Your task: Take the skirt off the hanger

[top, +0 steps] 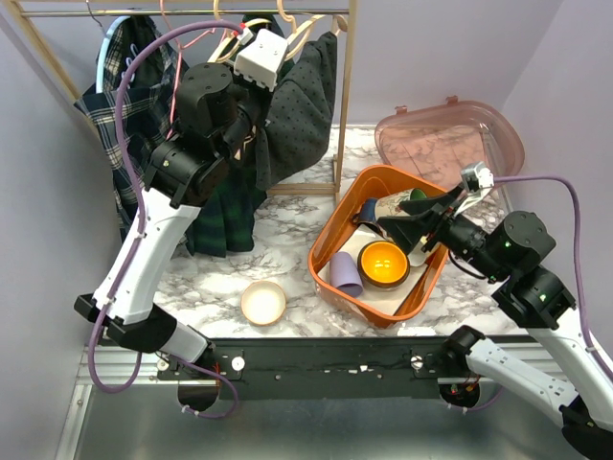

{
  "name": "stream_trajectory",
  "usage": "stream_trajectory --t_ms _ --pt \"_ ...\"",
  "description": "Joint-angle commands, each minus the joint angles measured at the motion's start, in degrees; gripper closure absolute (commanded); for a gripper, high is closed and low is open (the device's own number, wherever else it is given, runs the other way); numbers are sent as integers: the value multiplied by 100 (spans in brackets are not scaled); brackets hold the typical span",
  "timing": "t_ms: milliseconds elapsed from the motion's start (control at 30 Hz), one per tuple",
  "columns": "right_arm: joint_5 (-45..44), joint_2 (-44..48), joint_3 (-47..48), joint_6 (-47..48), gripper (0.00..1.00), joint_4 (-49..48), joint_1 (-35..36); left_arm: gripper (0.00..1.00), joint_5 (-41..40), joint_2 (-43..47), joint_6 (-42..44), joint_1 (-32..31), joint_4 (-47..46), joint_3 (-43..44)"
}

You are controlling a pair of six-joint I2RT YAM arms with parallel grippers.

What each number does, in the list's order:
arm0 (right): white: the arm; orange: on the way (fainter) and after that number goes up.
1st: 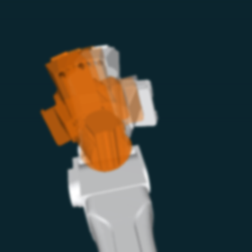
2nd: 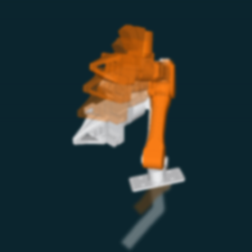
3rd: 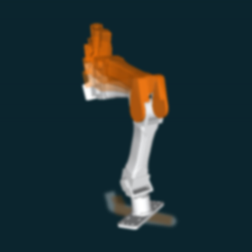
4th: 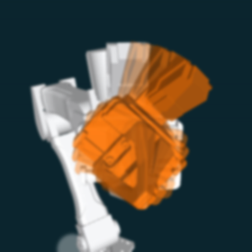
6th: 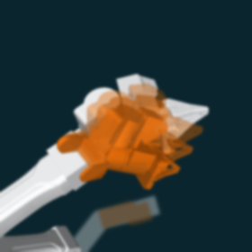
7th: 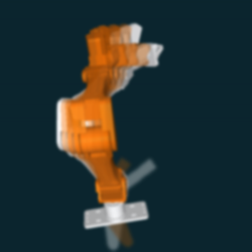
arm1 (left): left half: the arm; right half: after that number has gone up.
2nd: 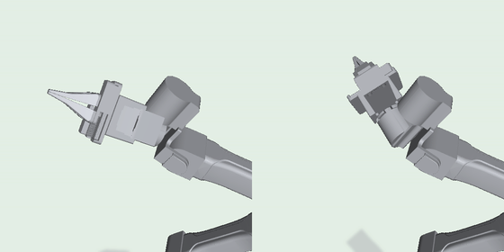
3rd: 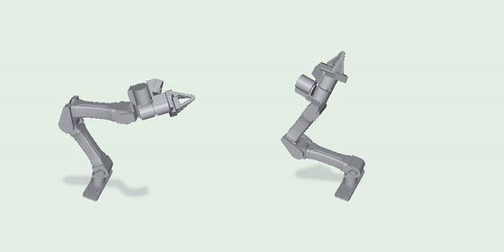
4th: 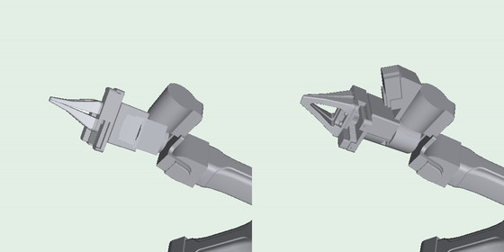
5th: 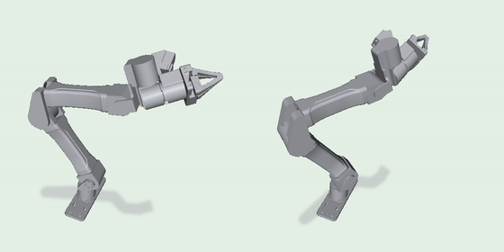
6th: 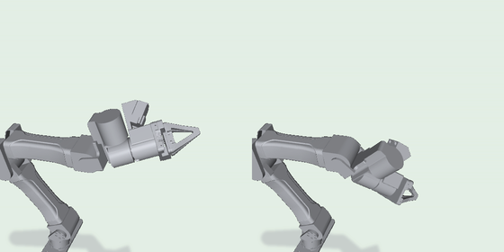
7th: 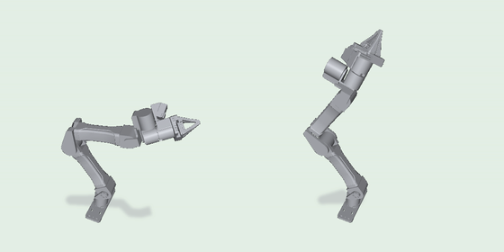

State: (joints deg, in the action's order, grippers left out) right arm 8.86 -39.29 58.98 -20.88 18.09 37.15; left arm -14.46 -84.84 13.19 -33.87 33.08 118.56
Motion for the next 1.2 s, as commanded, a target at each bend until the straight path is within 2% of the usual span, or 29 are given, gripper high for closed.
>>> stream_trajectory --t_ms 0,300,633,767,900,1000,1167 --pt "142 44 70 -30 17 28 -14 100 136 266 -247 3 -83 272" --pt "151 -44 61 -47 17 55 -14 100 162 406 -545 3 383 422" --pt "327 -316 306 -65 21 72 -14 100 566 1310 -1300 3 998 -26" --pt "440 -606 579 -293 22 134 -14 100 1023 1829 -1723 3 1130 -657" --pt "1325 -1168 930 -644 22 2 -6 100 1498 2304 -1846 3 1061 -1185" --pt "1670 -1669 1237 -873 20 -182 21 100 1937 2638 -1890 3 797 -1712" --pt "1206 -2389 1721 -759 11 -78 573 100 1781 2973 -1960 3 515 -2205"
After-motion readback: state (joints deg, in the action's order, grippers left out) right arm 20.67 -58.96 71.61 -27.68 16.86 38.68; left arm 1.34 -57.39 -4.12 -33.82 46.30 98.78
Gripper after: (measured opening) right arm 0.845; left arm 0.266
